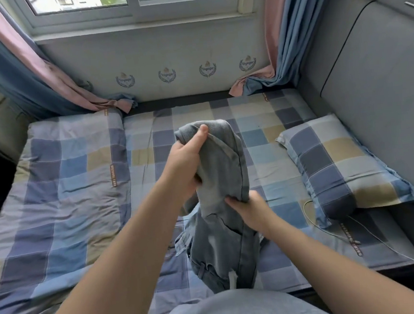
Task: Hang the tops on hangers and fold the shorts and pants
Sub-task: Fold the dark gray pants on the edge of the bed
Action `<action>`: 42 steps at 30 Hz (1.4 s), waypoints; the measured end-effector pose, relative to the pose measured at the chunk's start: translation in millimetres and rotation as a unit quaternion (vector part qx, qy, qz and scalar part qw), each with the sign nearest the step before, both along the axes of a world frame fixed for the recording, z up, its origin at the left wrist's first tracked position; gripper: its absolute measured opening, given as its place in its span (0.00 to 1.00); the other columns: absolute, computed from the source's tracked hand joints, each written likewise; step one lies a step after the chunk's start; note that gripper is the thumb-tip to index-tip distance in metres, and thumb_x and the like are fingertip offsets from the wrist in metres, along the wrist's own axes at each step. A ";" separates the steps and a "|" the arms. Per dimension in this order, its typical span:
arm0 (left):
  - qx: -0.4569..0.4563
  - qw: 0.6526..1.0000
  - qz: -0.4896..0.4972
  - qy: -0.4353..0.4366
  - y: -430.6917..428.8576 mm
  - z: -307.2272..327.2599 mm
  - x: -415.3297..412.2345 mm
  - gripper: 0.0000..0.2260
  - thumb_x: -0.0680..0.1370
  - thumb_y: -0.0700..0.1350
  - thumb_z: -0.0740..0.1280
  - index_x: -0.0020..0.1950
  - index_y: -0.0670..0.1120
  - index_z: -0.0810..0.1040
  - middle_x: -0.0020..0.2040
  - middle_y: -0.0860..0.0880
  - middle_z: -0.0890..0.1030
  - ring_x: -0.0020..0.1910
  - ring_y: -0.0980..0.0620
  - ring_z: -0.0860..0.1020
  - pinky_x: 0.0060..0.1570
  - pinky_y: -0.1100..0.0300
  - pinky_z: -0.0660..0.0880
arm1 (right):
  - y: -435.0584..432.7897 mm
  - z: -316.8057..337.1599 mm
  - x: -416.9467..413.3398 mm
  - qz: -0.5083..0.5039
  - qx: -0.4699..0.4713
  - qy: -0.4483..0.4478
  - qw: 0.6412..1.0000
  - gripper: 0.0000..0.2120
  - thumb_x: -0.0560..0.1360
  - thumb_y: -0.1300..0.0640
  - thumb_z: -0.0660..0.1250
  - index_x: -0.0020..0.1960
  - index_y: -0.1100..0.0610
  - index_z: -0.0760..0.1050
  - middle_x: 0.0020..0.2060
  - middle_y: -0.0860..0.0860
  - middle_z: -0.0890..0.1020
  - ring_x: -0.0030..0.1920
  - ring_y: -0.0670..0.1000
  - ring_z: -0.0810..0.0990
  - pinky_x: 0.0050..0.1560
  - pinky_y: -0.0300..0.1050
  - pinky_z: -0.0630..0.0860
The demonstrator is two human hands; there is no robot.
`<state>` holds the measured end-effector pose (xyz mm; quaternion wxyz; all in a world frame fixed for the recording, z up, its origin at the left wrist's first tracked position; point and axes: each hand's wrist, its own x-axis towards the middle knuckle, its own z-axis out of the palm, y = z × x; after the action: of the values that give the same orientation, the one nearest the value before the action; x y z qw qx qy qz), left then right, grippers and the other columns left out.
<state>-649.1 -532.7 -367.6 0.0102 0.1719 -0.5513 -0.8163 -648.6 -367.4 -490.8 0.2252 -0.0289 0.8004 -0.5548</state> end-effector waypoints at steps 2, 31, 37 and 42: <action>-0.014 0.999 -0.027 0.021 -9.3 -8.3 3.1 0.22 0.79 0.56 0.69 0.65 0.42 0.77 0.56 0.43 0.85 0.55 0.46 0.84 0.48 0.55 0.82 | 4.8 14.7 -7.4 -0.046 -0.051 -0.003 0.998 0.07 0.80 0.56 0.68 0.49 0.59 0.82 0.46 0.52 0.87 0.48 0.48 0.83 0.49 0.48 0.79; 0.071 0.954 0.136 -0.256 -25.7 -90.1 5.2 0.16 0.83 0.50 0.65 0.66 0.42 0.76 0.50 0.42 0.84 0.41 0.44 0.84 0.31 0.56 0.78 | 55.6 4.3 32.1 0.241 -0.006 -0.028 0.970 0.55 0.62 0.36 0.80 0.75 0.25 0.45 0.78 0.35 0.58 0.76 0.41 0.61 0.74 0.50 0.65; 0.086 0.946 0.105 -0.294 -26.2 -97.5 13.5 0.14 0.83 0.49 0.65 0.64 0.41 0.78 0.44 0.44 0.86 0.38 0.46 0.85 0.30 0.56 0.79 | 37.8 4.3 15.8 0.131 -0.024 0.081 0.988 0.14 0.75 0.48 0.70 0.60 0.37 0.76 0.49 0.38 0.83 0.51 0.42 0.80 0.56 0.47 0.75; 0.054 0.946 0.093 -0.304 -34.5 -111.3 24.6 0.15 0.82 0.49 0.67 0.64 0.40 0.77 0.49 0.43 0.84 0.44 0.47 0.82 0.41 0.52 0.81 | 32.4 26.9 -10.2 0.116 -0.018 0.120 0.986 0.04 0.76 0.46 0.65 0.47 0.43 0.77 0.34 0.42 0.75 0.37 0.46 0.71 0.42 0.47 0.68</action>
<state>-624.5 -567.3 -478.9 -0.0913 0.4630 -0.4645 -0.7494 -658.8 -335.0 -463.8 0.1903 -0.1920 0.8028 -0.5314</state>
